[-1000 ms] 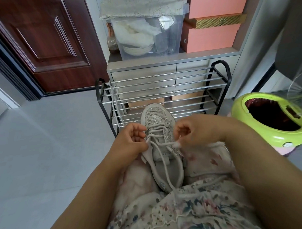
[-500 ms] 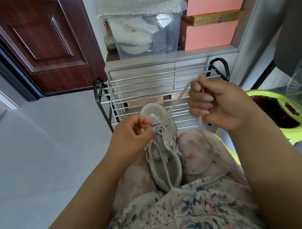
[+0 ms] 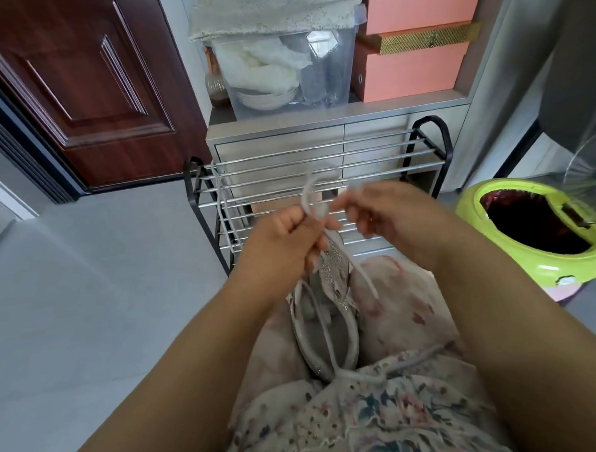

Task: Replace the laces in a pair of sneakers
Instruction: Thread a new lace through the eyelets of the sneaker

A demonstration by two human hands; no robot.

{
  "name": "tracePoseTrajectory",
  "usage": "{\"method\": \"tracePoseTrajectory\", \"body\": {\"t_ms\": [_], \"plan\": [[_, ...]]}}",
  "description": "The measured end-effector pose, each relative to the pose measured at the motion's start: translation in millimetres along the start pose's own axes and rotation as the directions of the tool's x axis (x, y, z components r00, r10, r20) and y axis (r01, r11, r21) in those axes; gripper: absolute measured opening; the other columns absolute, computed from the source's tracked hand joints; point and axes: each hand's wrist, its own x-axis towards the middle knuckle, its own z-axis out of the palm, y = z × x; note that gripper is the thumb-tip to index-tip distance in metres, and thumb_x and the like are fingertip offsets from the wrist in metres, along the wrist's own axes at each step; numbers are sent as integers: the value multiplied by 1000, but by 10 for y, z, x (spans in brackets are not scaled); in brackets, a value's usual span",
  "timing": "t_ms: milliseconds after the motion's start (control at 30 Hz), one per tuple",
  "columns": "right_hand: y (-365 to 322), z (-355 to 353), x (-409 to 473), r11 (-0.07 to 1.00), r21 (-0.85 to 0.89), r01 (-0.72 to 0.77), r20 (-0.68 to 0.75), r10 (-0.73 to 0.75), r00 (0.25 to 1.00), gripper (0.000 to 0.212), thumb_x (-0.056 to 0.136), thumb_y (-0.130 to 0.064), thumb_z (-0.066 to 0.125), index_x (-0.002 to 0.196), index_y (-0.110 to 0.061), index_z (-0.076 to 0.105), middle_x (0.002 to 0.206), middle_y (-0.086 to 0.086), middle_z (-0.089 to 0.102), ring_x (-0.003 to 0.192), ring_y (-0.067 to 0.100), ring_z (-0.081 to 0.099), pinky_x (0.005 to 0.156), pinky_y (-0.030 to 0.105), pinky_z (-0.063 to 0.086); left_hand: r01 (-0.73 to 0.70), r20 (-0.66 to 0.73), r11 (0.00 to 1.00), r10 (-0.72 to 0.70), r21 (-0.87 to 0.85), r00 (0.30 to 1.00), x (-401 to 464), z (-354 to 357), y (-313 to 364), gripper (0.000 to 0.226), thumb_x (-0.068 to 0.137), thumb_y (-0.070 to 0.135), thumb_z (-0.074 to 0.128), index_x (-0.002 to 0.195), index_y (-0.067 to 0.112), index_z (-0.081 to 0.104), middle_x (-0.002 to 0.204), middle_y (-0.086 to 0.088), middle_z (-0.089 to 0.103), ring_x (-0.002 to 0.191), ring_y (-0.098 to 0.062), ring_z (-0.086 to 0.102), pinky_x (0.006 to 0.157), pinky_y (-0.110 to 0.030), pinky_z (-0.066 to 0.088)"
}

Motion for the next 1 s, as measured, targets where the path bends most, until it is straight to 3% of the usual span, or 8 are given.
{"method": "tracePoseTrajectory", "body": {"t_ms": [67,167,367,533,633,700,867,1000], "plan": [[62,23,-47,981,-190,-33,150,63,987,27,76,-34,71,87,-10,70,67,1,51,60,12,40,56,23,35,-13,-29,999,11,-39,1000,34,-59,24,29,97,28,50,84,11,69,56,6,53,42,-6,40,43,-17,33],[80,81,-89,963,-265,-40,272,114,956,12,79,-18,70,77,-7,66,64,3,51,56,11,40,52,21,35,3,-55,999,-6,-47,998,64,-87,30,29,98,30,50,79,18,68,57,6,54,43,-6,40,48,-19,36],[52,81,-90,958,-284,-47,264,126,956,21,82,-13,68,89,6,67,74,15,56,59,15,47,52,20,40,-13,-77,1000,11,-22,997,94,-92,47,27,97,29,51,80,16,68,59,4,55,43,-6,40,43,-16,36],[80,74,-74,946,-318,-56,233,135,963,11,85,-13,67,82,-2,68,68,12,62,58,14,55,54,22,47,-15,-83,1000,16,5,996,140,-98,40,26,98,29,51,87,14,70,61,5,57,45,-7,42,44,-17,36],[119,72,-42,966,-217,-138,177,178,968,13,87,-12,63,84,1,63,65,12,65,54,17,62,53,23,54,-9,-80,1000,10,7,997,148,-97,26,24,97,27,52,91,12,70,66,-1,61,45,-8,42,43,-18,35],[146,71,-17,980,-103,-172,118,183,976,14,87,-10,62,87,3,60,64,14,64,54,19,63,53,25,56,24,-89,998,-19,62,996,145,-101,-2,22,96,27,54,90,12,70,71,-8,65,45,-9,44,43,-21,37],[197,15,-3,990,47,-135,0,136,991,13,77,4,67,82,-4,59,66,13,63,53,16,62,51,22,54,109,-138,913,-58,393,989,74,-115,-148,16,90,32,62,84,20,70,70,0,71,41,-5,52,49,-22,44],[258,34,-11,990,69,-124,-13,125,992,22,71,11,69,78,-6,57,64,7,62,52,13,60,51,21,52,124,-111,794,-72,594,991,5,-72,-300,32,87,31,62,74,3,70,57,-15,60,43,-16,46,50,-25,42]]}}
